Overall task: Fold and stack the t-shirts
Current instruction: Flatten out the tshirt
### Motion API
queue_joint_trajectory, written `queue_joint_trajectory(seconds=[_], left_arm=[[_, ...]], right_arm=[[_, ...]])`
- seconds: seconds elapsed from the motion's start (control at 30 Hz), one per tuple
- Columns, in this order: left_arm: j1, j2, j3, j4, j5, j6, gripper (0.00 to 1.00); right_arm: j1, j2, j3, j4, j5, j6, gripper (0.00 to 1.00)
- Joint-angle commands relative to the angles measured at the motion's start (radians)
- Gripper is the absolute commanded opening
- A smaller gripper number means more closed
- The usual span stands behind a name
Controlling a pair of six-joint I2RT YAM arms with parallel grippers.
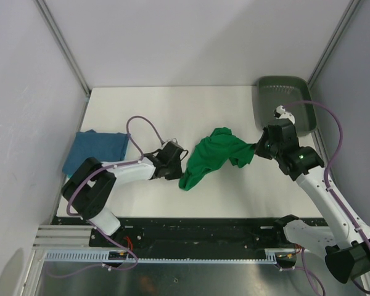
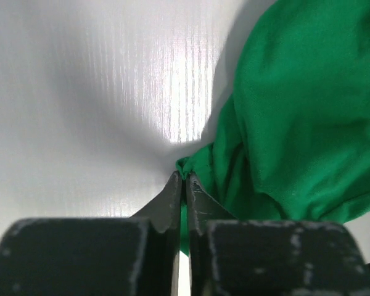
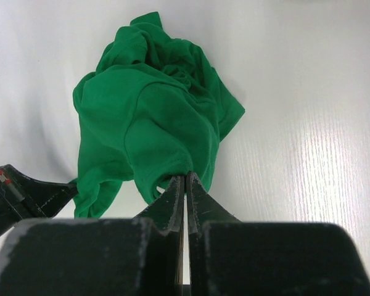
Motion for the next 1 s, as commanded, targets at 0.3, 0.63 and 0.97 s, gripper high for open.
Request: queue_joint_trajectory(seconds=[0.3, 0.63, 0.97], left_arm=[[0.276, -0.469, 0.294, -0.252, -0.198, 0.106, 0.00], [0.390, -0.747, 0.435, -0.386, -0.262, 0.167, 0.00], [0.447, -0.703, 0.621, -0.402, -0.275, 0.163, 0.00]], right_arm=[[-0.120, -0.076, 0.090, 0.013, 0.032, -0.041, 0.00], [-0.148, -0.206, 0.277, -0.033, 0.048, -0.058, 0.00], [-0.147, -0.199, 0.456, 0.059, 0.015, -0.093, 0.00]])
